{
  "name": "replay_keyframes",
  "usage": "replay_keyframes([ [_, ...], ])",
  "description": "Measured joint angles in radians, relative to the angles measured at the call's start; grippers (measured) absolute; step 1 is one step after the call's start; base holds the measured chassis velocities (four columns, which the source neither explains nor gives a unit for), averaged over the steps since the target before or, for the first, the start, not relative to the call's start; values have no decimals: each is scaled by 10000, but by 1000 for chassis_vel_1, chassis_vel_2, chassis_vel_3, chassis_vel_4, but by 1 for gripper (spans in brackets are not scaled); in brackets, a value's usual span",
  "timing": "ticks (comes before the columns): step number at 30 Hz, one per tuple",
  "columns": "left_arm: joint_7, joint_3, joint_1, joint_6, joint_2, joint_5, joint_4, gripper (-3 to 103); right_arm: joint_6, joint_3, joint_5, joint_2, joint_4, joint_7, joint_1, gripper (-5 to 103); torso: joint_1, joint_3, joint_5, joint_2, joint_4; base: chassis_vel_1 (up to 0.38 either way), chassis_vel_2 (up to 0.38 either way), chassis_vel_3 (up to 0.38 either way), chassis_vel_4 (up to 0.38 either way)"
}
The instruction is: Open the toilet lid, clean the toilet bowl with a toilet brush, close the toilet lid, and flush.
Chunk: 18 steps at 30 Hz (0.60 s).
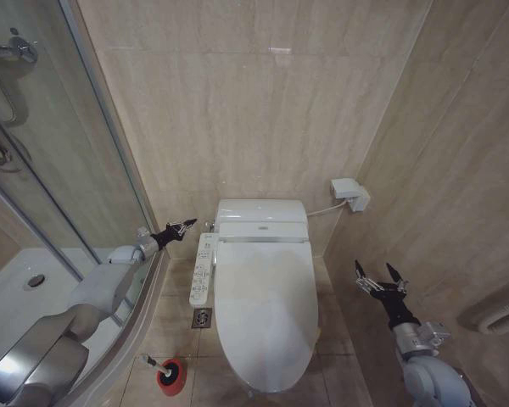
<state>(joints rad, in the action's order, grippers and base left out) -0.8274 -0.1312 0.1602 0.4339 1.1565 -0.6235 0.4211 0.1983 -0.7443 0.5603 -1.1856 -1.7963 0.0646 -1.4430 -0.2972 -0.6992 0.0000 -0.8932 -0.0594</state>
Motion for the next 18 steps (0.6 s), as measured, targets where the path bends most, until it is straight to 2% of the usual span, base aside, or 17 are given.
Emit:
replay_keyframes([
  [11, 79, -21, -95, -45, 93, 12, 111, 0, 0, 0, 0, 0, 0, 0, 0, 100, 0, 0, 1, 0, -2, 0, 0, 0, 0],
  [18, 412, 59, 216, -412, 48, -97, 520, 0, 0, 0, 0, 0, 0, 0, 0, 100, 0, 1, 2, 0, 0, 0, 0, 0, 0],
])
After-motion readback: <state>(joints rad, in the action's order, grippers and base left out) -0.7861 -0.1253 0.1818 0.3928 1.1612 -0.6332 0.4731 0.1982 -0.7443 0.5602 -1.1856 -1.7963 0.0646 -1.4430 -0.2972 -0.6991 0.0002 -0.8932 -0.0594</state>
